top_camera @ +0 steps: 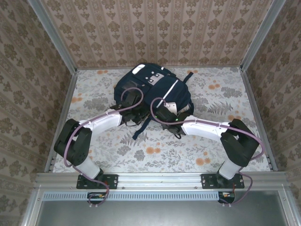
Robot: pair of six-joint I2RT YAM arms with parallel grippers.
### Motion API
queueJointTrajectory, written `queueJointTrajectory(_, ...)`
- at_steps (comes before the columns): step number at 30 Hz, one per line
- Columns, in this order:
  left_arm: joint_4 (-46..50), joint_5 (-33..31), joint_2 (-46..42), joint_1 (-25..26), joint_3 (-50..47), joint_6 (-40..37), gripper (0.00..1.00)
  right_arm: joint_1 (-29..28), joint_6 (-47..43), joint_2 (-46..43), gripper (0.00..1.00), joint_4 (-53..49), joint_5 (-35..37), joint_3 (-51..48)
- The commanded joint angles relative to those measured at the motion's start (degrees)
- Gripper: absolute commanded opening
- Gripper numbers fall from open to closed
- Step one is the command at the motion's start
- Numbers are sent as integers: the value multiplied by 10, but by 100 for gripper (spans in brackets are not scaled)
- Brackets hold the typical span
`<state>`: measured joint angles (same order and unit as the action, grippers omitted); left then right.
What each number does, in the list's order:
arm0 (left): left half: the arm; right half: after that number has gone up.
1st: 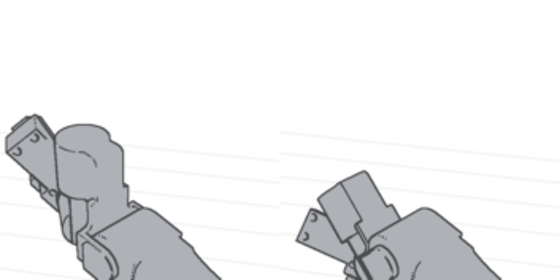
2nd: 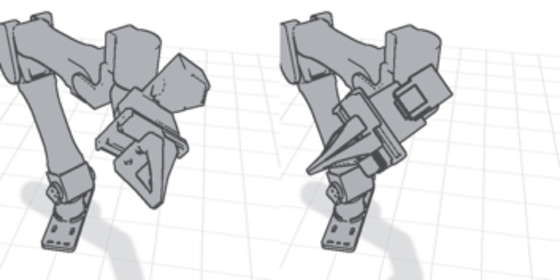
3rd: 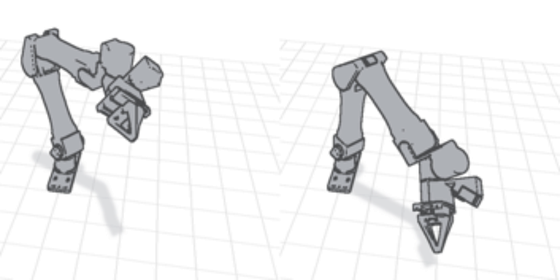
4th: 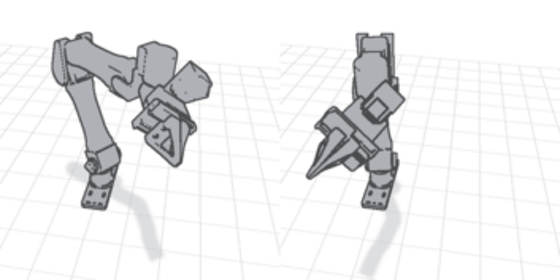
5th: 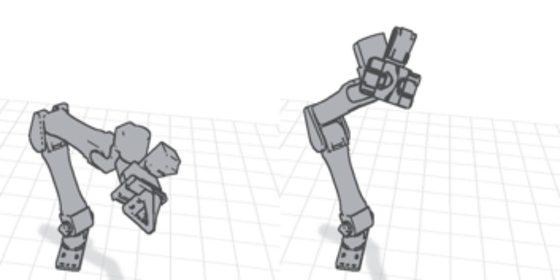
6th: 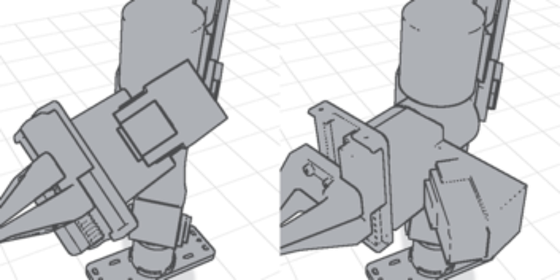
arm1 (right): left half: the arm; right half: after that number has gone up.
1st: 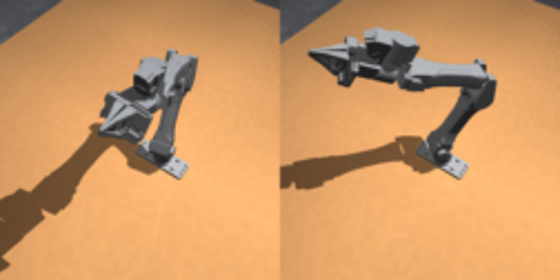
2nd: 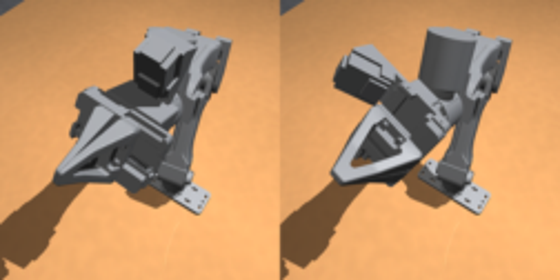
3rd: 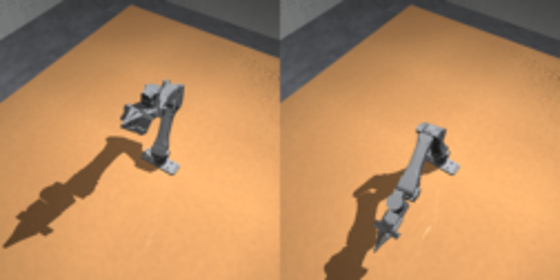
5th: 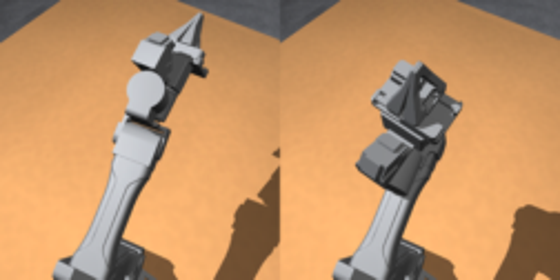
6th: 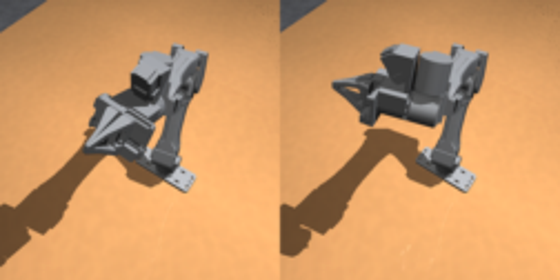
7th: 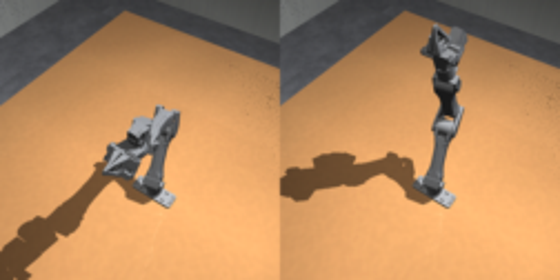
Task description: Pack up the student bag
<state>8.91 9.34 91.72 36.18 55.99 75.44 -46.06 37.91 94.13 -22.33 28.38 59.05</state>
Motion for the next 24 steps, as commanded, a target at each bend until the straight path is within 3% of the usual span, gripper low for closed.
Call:
queueJointTrajectory(1,10,-20,-49,-25,-8,-4,0,28,11,-36,14,-43,42,-35)
queueJointTrajectory(10,37,-16,-101,-85,-53,-30,0,99,0,-96,14,-26,11,-100)
queueJointTrajectory(16,67,6,-124,-175,-79,-87,0,120,-19,-97,15,-13,-7,-104)
queueJointTrajectory(22,82,67,-105,-251,-65,-159,0,122,-26,-96,17,11,-50,-100)
queueJointTrajectory(24,110,65,-104,-253,-44,-176,2,122,-33,-103,26,31,-78,-103)
